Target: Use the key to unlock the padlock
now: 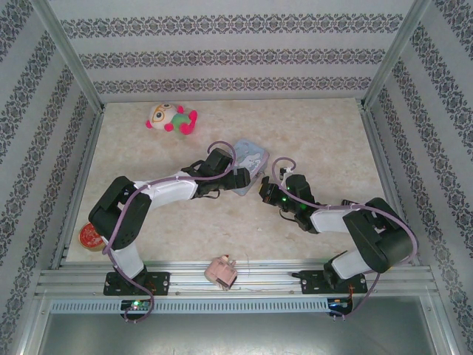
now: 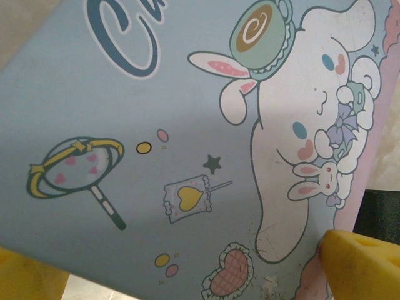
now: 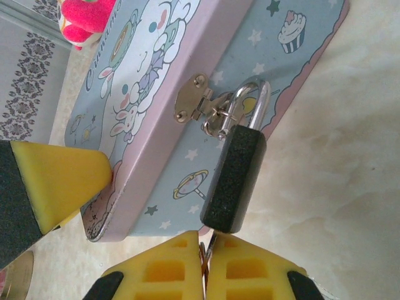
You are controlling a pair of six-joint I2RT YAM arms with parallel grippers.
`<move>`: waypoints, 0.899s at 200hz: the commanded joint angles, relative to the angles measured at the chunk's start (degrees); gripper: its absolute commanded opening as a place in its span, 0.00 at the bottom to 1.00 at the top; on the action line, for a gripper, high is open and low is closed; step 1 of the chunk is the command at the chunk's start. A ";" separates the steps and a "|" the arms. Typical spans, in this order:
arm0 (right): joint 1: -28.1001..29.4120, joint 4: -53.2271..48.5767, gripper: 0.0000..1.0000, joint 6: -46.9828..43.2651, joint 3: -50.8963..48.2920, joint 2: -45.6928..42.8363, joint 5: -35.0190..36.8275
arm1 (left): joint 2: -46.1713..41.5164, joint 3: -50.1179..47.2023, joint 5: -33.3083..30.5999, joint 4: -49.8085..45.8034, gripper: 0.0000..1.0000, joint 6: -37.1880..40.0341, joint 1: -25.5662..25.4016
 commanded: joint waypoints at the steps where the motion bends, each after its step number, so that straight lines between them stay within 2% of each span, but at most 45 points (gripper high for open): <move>1: 0.40 2.54 0.00 -1.49 -0.45 -1.58 0.87 | 1.86 -1.59 1.47 -2.93 0.99 0.40 0.36; 180: 0.57 5.69 0.00 0.26 0.16 2.07 4.37 | 1.95 -2.36 2.74 -1.86 0.99 0.23 0.71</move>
